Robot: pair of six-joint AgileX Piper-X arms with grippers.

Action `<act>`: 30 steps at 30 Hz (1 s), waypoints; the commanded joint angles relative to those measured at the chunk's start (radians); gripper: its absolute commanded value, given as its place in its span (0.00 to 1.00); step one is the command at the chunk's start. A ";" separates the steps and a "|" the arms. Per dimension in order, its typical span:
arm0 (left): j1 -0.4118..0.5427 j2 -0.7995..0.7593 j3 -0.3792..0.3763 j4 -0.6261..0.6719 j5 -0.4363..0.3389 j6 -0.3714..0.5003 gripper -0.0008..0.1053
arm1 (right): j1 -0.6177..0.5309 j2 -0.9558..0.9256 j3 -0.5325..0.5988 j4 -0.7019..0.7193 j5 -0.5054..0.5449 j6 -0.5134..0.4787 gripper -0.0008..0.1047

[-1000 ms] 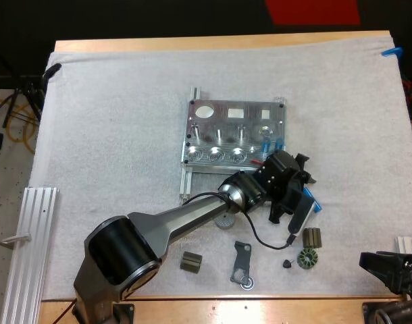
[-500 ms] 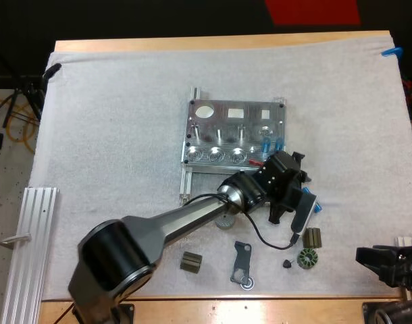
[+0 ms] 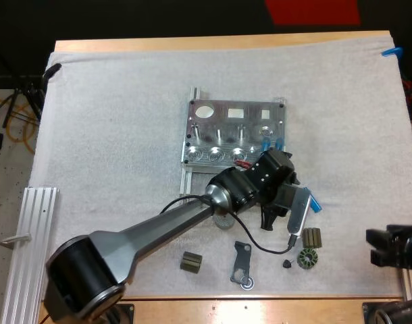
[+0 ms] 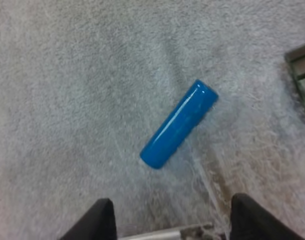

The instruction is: Load cells from right to left

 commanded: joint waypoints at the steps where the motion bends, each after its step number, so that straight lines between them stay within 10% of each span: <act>1: -0.005 -0.035 -0.005 0.028 -0.007 -0.015 0.48 | -0.002 0.030 0.002 0.039 0.038 -0.043 0.40; 20: -0.001 -0.252 -0.005 0.225 -0.007 -0.103 0.48 | 0.039 0.340 0.217 -0.388 0.197 -0.150 0.37; 30: -0.001 -0.343 -0.005 0.328 -0.007 -0.106 0.48 | 0.039 0.594 0.224 -0.579 0.247 -0.332 0.01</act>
